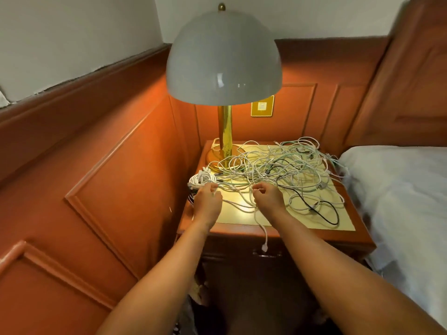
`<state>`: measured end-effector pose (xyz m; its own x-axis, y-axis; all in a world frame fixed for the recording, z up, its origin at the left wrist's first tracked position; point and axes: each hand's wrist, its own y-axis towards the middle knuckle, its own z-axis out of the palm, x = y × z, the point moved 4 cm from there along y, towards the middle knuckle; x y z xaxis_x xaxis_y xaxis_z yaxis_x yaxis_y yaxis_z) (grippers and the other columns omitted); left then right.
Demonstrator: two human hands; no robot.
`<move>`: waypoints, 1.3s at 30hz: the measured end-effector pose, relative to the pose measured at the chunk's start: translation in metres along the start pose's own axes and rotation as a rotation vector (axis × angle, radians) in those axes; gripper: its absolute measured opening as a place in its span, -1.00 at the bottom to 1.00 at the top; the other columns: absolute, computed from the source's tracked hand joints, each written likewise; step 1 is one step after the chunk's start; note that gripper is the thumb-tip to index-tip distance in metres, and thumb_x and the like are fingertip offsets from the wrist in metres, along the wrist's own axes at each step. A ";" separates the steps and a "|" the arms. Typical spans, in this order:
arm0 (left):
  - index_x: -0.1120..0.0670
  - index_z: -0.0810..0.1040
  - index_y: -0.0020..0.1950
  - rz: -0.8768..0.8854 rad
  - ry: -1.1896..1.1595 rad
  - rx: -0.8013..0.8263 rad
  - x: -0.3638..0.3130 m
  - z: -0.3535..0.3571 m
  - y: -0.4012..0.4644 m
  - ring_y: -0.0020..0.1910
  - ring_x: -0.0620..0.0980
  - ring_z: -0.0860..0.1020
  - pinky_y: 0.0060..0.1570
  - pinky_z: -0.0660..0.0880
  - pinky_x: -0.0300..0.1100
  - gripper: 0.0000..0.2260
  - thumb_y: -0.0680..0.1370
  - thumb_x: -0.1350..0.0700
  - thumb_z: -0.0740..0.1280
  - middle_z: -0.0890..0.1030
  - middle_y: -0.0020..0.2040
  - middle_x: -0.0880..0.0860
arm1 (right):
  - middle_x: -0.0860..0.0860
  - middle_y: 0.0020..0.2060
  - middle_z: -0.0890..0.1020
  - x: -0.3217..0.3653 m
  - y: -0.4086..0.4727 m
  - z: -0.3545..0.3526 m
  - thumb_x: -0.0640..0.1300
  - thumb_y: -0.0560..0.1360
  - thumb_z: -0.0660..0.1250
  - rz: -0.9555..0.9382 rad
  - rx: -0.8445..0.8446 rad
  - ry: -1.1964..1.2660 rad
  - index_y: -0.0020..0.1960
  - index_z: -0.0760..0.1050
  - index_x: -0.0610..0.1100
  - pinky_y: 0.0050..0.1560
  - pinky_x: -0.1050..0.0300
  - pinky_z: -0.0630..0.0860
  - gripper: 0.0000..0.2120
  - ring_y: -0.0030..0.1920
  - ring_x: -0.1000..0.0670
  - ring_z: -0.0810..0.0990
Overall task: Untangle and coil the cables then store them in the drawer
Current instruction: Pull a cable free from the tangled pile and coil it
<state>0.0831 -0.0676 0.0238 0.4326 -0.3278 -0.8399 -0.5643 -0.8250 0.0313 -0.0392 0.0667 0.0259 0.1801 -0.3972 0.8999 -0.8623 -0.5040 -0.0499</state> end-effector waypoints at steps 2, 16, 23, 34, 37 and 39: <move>0.15 0.54 0.22 0.049 -0.013 0.048 -0.018 0.019 -0.005 0.13 0.09 0.52 0.06 0.41 -0.13 -0.77 0.58 0.19 0.25 0.58 0.14 0.12 | -0.10 -0.13 0.61 -0.007 0.000 -0.033 -0.24 0.54 0.25 0.003 -0.061 -0.048 0.08 0.60 -0.20 -0.15 0.16 0.39 -0.81 -0.13 -0.07 0.54; 0.08 0.48 0.33 0.219 0.158 0.265 -0.067 0.145 0.006 0.22 0.09 0.47 0.17 0.40 -0.11 -0.69 0.58 0.10 0.31 0.48 0.27 0.14 | -0.19 0.22 0.57 -0.089 0.033 -0.110 -0.03 0.58 0.29 0.222 -0.137 -0.195 0.36 0.42 -0.21 0.08 0.08 0.42 -0.59 0.22 -0.20 0.51; -0.02 0.48 0.34 0.282 0.421 0.114 -0.087 0.169 0.032 0.34 0.10 0.28 0.28 0.28 -0.02 -0.66 0.59 -0.08 0.28 0.40 0.34 0.08 | -0.17 0.13 0.50 -0.068 0.060 -0.106 -0.08 0.55 0.34 -0.113 -0.379 -0.315 0.20 0.46 -0.21 0.01 0.03 0.43 -0.71 0.13 -0.18 0.49; 0.13 0.63 0.05 0.311 0.277 0.228 -0.070 0.164 0.050 0.05 0.10 0.55 0.22 0.34 -0.02 -0.81 0.57 0.03 0.35 0.66 0.02 0.09 | -0.04 0.22 0.51 -0.064 0.105 -0.112 0.10 0.55 0.29 0.086 -0.139 -0.377 0.07 0.60 -0.02 0.22 -0.01 0.35 -0.75 0.28 -0.15 0.40; 0.19 0.60 -0.08 0.297 0.096 0.146 -0.079 0.140 0.051 -0.23 0.06 0.54 -0.24 0.42 -0.12 -0.79 0.60 0.07 0.30 0.62 -0.22 0.08 | -0.09 0.25 0.53 -0.066 0.095 -0.116 0.16 0.55 0.27 0.119 -0.032 -0.384 0.20 0.55 -0.06 0.23 -0.02 0.43 -0.63 0.25 -0.13 0.45; 0.20 0.57 -0.10 0.299 -0.036 0.143 -0.091 0.124 0.051 -0.31 0.00 0.46 -0.30 0.35 -0.14 -0.80 0.63 0.11 0.25 0.54 -0.30 0.02 | -0.08 0.34 0.45 -0.054 0.087 -0.119 0.08 0.56 0.28 0.006 -0.124 -0.474 0.32 0.48 -0.05 0.31 -0.03 0.35 -0.61 0.35 -0.13 0.35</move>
<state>-0.0722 -0.0226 0.0344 0.2089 -0.5270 -0.8238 -0.7569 -0.6206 0.2050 -0.1807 0.1358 0.0242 0.3457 -0.7201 0.6016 -0.9088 -0.4167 0.0234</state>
